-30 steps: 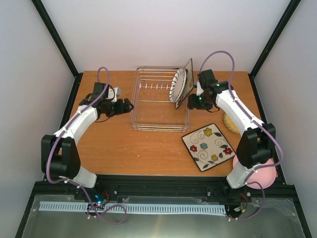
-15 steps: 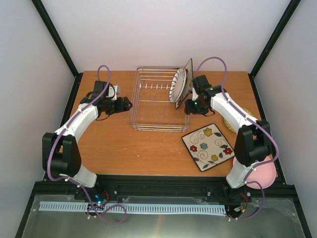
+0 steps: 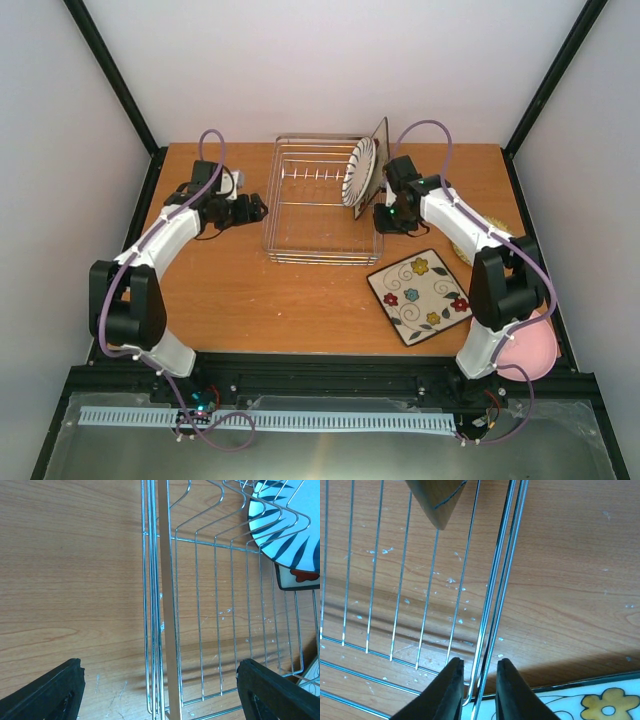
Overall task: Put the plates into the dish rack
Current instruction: Adjust the dish rack at the center of the board.
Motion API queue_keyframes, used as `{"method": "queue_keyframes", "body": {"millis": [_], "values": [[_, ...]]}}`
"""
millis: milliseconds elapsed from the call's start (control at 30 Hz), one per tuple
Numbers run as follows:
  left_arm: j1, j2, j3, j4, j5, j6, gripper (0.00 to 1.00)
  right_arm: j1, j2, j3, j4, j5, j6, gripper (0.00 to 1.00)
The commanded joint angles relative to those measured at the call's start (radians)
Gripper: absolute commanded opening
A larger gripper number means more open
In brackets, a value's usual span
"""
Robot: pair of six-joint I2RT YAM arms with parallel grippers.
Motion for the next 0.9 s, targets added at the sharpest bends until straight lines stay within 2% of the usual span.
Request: {"method": "queue_keyframes", "body": {"millis": [0,200,433,500,633,867], "values": [[-0.003,0.017,0.036,0.021,0.0,0.027,0.84,0.008,0.023,-0.004,0.038,0.031,0.011,0.17],[-0.004,0.04,0.02,0.04,0.009,0.021,0.84,0.009,0.045,-0.006,0.049,0.034,0.01,0.03],[-0.017,0.054,0.006,0.052,-0.003,0.018,0.84,0.011,0.073,0.039,0.041,0.038,0.005,0.03],[-0.026,0.06,0.006,0.055,-0.01,0.013,0.79,0.017,0.086,0.06,0.036,0.048,-0.001,0.03],[-0.053,0.082,0.02,0.057,-0.023,0.006,0.53,0.024,0.124,0.12,0.019,0.055,-0.014,0.03],[-0.091,0.128,0.043,0.052,-0.04,-0.007,0.37,0.046,0.214,0.251,-0.016,0.058,-0.031,0.03]]}}
